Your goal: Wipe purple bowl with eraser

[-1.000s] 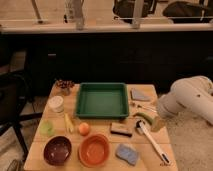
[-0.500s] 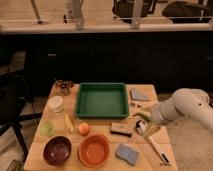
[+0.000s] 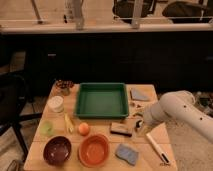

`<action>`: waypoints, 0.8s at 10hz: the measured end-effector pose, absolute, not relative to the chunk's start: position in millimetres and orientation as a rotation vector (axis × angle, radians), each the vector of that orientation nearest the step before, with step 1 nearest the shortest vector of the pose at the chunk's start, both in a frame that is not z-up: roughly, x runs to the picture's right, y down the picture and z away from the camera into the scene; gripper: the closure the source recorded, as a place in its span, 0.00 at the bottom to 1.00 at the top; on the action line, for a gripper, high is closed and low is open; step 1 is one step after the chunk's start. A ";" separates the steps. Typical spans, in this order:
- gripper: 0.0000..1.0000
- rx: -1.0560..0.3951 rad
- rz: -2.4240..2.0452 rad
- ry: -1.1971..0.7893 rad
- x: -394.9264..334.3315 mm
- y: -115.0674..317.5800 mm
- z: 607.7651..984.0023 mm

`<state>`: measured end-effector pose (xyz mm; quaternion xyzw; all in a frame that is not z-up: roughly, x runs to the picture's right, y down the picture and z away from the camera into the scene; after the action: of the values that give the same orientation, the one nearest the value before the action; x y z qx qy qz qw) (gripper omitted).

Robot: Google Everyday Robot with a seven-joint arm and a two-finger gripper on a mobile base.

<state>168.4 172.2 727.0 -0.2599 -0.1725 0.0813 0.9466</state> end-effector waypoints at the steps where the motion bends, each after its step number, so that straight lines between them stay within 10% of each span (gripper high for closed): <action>1: 0.20 -0.535 0.153 -0.331 164.6 172.7 733.8; 8: 0.20 -0.478 0.265 -0.334 166.9 181.6 739.9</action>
<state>166.9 181.6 739.9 -0.2348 -0.1640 0.1303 0.9492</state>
